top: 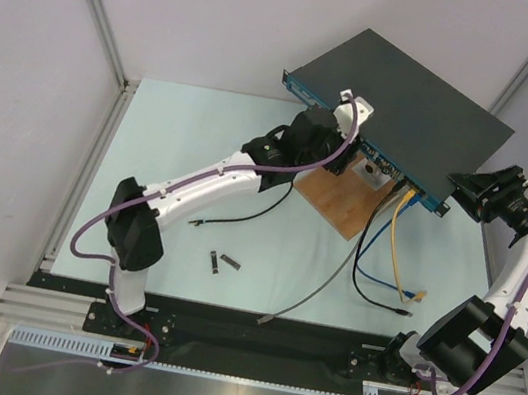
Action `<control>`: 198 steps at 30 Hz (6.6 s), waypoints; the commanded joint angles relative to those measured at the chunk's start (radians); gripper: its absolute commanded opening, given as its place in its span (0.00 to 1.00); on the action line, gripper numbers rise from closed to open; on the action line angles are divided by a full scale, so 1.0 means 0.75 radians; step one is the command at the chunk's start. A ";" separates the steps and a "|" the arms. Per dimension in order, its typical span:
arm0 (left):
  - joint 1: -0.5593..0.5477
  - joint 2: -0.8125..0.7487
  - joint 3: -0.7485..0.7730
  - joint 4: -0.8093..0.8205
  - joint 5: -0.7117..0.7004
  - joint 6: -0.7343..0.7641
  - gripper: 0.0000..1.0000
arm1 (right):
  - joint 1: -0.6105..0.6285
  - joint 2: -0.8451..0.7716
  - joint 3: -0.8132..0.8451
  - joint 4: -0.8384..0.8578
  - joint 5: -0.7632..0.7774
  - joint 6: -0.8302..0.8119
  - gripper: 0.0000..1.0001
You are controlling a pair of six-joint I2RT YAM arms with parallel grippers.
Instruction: Insert the plug into the switch port
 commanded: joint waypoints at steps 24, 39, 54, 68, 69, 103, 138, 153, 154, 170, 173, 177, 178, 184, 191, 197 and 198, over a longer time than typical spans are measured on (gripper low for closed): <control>0.024 -0.092 -0.028 0.072 0.011 0.032 0.22 | 0.068 0.014 0.024 0.046 -0.055 -0.115 0.00; 0.038 0.016 0.031 0.249 -0.077 -0.027 0.18 | 0.062 0.020 0.024 0.050 -0.051 -0.115 0.00; 0.044 0.063 -0.012 0.552 -0.204 -0.044 0.11 | 0.062 0.049 0.032 0.041 -0.051 -0.131 0.00; 0.042 0.127 -0.075 0.867 -0.222 -0.021 0.23 | 0.072 0.067 0.038 0.052 -0.051 -0.121 0.00; 0.042 0.137 -0.073 0.885 -0.216 -0.031 0.24 | 0.076 0.067 0.038 0.052 -0.051 -0.121 0.00; 0.290 -1.037 -1.093 -0.455 0.938 0.821 0.66 | -0.130 0.073 0.402 -0.297 -0.064 -0.495 1.00; -0.077 -0.188 -1.067 -0.609 0.247 1.402 0.40 | -0.200 0.022 0.848 -0.950 0.102 -1.105 1.00; -0.077 -0.096 -1.038 -0.697 0.163 1.335 0.43 | -0.128 0.000 0.797 -0.783 0.112 -0.982 1.00; -0.077 -0.098 -1.053 -0.691 0.161 1.339 0.43 | -0.118 0.000 0.791 -0.779 0.112 -0.980 1.00; -0.028 -0.151 -0.888 -0.861 0.350 1.227 0.01 | -0.014 -0.080 0.681 -0.519 0.104 -0.757 0.98; 0.042 -0.188 -0.661 -0.951 0.559 1.098 0.00 | 0.033 -0.133 0.607 -0.356 0.110 -0.629 0.97; 0.207 -0.247 -0.261 -0.990 0.880 0.784 0.00 | 0.117 -0.198 0.532 -0.086 0.165 -0.451 0.96; 0.238 -0.256 -0.203 -0.984 1.004 0.712 0.01 | 0.154 -0.209 0.517 -0.053 0.196 -0.426 0.96; 0.443 -0.378 -0.067 -0.484 1.232 -0.082 0.00 | 0.383 -0.288 0.444 0.154 0.347 -0.352 0.98; 0.517 -0.599 -0.249 0.057 0.854 -0.720 0.00 | 0.818 -0.364 0.345 0.217 0.656 -0.526 0.99; 0.541 -0.679 -0.466 0.372 0.750 -1.154 0.00 | 1.281 -0.352 0.253 0.332 1.006 -0.659 0.96; 0.541 -0.691 -0.518 0.403 0.733 -1.262 0.00 | 1.356 -0.346 0.243 0.350 1.032 -0.659 0.94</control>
